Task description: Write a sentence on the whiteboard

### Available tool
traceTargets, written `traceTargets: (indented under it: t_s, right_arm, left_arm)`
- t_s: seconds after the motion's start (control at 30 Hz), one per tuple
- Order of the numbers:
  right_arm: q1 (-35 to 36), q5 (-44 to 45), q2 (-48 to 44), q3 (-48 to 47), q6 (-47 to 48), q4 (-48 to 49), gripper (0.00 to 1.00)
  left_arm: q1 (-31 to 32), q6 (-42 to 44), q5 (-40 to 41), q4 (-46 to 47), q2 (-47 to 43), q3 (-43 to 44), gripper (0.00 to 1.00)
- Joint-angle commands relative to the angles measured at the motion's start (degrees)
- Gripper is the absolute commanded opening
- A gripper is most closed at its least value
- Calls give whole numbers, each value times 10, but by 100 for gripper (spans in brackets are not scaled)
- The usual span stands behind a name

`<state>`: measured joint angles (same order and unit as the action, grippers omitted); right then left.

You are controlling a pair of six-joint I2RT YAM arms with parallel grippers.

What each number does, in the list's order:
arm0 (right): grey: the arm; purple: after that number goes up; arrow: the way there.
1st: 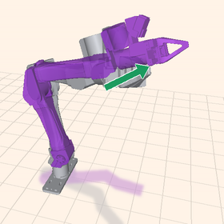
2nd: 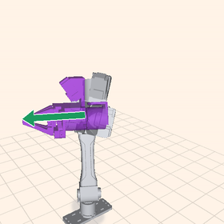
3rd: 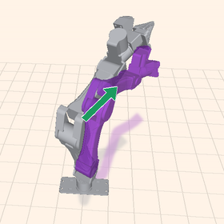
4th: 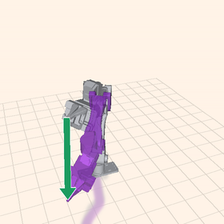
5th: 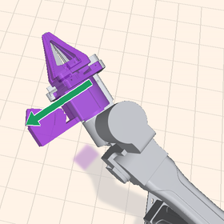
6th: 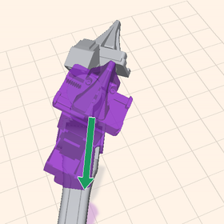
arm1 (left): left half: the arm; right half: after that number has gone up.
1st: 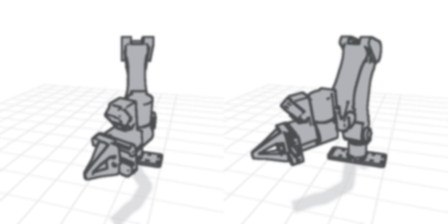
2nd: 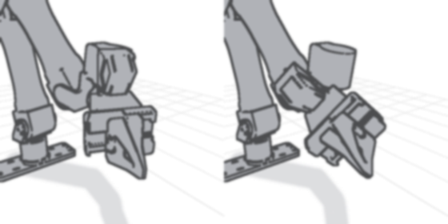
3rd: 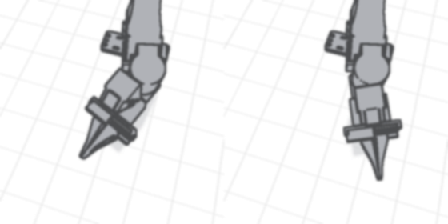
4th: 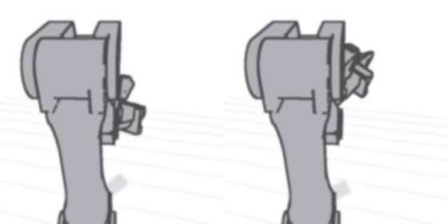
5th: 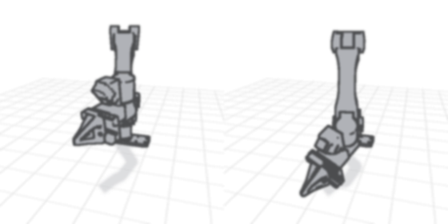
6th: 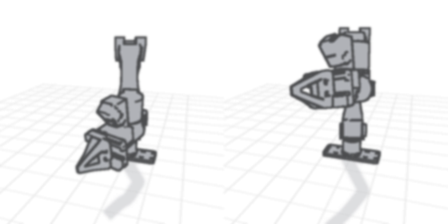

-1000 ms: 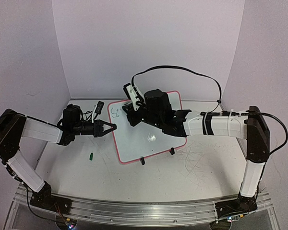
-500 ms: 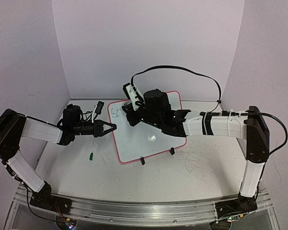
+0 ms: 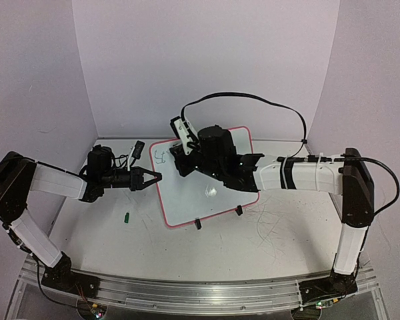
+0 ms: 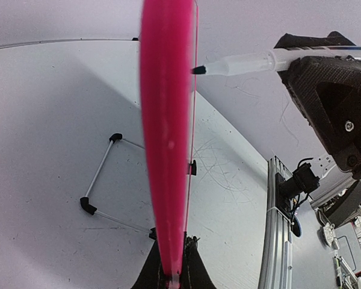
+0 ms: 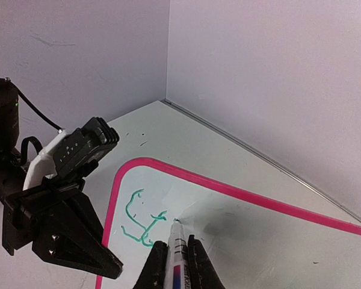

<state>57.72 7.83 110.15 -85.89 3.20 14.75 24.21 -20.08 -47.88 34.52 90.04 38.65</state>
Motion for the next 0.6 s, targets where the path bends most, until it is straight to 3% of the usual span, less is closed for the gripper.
traceTargets:
  t_s: [0.0,0.57]
  right_arm:
    - [4,18,-9,2,-2,-9,0]
    - [15,20,-19,31,-17,-17,0]
  left_arm:
    - [3,35,27,-12,-8,20,0]
    - [3,36,27,-15,-12,21,0]
